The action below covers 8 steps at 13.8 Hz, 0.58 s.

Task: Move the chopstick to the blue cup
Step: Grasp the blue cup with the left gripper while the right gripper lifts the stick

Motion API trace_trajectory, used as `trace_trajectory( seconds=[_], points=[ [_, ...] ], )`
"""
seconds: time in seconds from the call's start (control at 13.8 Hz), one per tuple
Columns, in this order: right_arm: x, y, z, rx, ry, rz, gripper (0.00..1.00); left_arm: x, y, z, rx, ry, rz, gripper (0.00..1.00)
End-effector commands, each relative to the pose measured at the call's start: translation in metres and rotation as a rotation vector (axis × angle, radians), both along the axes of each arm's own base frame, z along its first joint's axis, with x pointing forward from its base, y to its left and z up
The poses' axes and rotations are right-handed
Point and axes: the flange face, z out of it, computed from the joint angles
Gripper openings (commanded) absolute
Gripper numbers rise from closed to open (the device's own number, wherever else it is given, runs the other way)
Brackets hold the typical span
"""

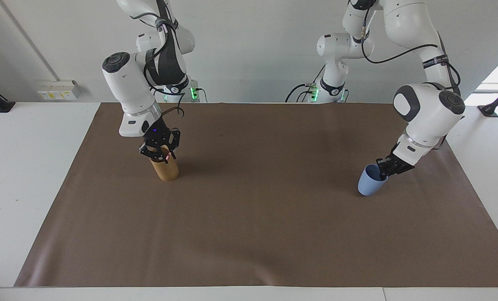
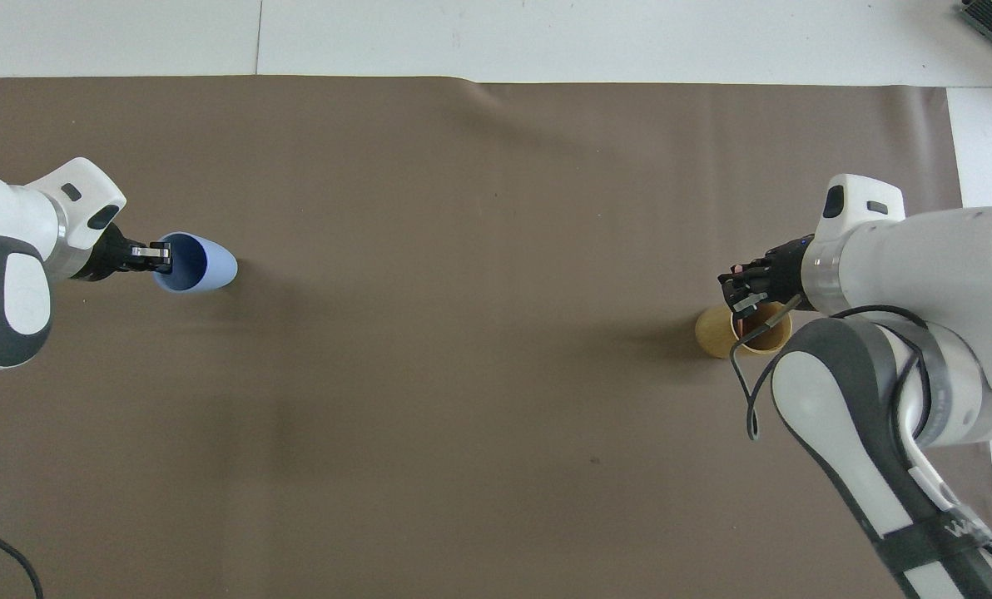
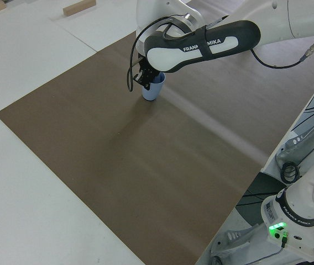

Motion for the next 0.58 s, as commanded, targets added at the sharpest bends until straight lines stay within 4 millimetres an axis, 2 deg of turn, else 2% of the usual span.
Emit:
trace_trajectory(
  seconds=[0.0, 0.07, 0.29, 0.51],
  points=[
    [-0.004, -0.004, 0.000, 0.025, -0.011, -0.006, 0.00, -0.014, -0.054, 0.021, -0.025, 0.010, -0.051, 0.00],
    [-0.004, -0.006, 0.000, 0.025, -0.011, -0.010, 0.00, -0.019, -0.087, 0.020, -0.027, 0.013, -0.051, 0.00],
    [-0.004, -0.006, 0.001, 0.026, -0.007, -0.008, 0.00, -0.030, -0.146, 0.021, -0.033, 0.021, -0.050, 0.00],
    [-0.005, -0.007, 0.012, 0.028, -0.008, -0.008, 0.00, -0.049, -0.218, 0.017, -0.038, 0.020, -0.008, 0.00]
  ],
)
